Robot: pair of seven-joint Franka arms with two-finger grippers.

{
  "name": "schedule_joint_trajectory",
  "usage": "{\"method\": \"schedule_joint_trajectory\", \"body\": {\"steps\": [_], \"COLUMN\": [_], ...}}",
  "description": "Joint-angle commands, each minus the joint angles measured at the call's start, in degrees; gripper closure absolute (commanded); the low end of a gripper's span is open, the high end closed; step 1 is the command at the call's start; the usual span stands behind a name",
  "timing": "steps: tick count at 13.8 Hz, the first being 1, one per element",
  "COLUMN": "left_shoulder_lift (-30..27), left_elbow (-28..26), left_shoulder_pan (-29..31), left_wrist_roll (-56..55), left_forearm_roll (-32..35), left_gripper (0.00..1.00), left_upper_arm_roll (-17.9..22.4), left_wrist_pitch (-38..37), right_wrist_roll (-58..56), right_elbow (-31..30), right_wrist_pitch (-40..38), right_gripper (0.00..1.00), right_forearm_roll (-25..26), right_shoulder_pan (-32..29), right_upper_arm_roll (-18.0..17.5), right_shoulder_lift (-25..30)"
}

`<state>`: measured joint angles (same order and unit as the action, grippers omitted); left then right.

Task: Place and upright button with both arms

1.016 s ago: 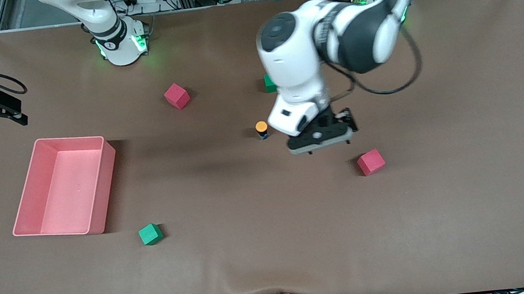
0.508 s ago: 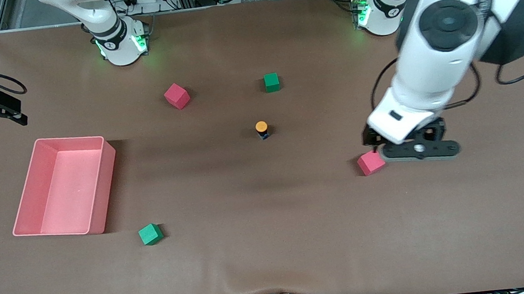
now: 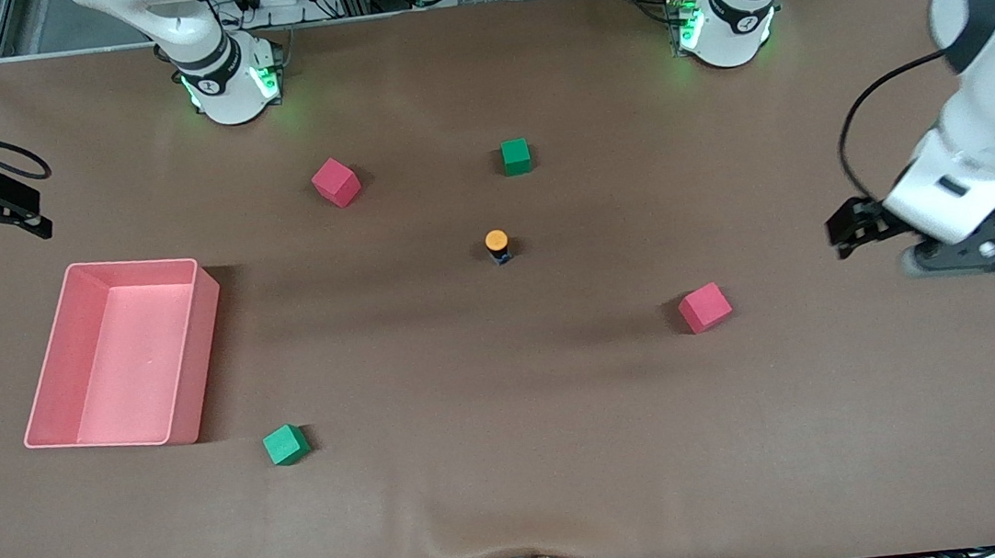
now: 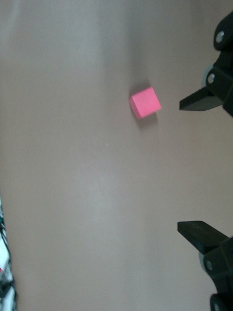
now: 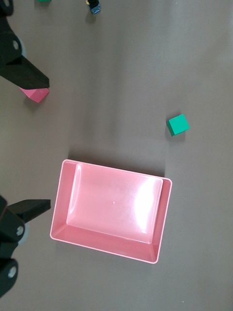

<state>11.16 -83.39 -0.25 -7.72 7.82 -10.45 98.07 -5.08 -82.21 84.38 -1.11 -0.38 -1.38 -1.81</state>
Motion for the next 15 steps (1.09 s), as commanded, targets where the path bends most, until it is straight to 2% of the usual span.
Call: {"method": "schedule_joint_trajectory", "body": {"steps": [1,4,6,11,15], "left_shoulder_lift": [-8.3,-16.1,-18.3,-17.0,-10.6], "left_elbow": [-8.3,-15.1,-17.0,-15.8,-7.0], "left_shoulder_pan": [4.1,5.4,5.7,6.0,6.0], "left_wrist_roll": [0.6,-0.4,-0.4,1.4,1.0], "left_forearm_roll": [-6.6,-9.2,-9.2,-9.2,-8.5], "left_gripper": [0.00,0.00,0.00,0.00,0.00], "left_upper_arm_roll": [-0.8,-0.9,-1.6,-1.1,-1.1], "left_wrist_pitch": [0.5,0.6,1.3,1.2,-2.5], "right_wrist_roll": [-0.3,-0.3,-0.3,-0.3,-0.3], "right_elbow": [0.4,0.4,0.4,0.5,0.5], "right_wrist_pitch": [0.0,0.0,0.0,0.0,0.0], "right_gripper": [0.00,0.00,0.00,0.00,0.00], "right_forearm_roll": [-0.9,-0.9,-0.9,-0.9,-0.9], "right_shoulder_pan": [-0.3,-0.3,-0.2,-0.2,-0.1], "right_upper_arm_roll": [0.0,0.0,0.0,0.0,0.0], "right_shoulder_lift": [0.0,0.0,0.0,0.0,0.0]}}
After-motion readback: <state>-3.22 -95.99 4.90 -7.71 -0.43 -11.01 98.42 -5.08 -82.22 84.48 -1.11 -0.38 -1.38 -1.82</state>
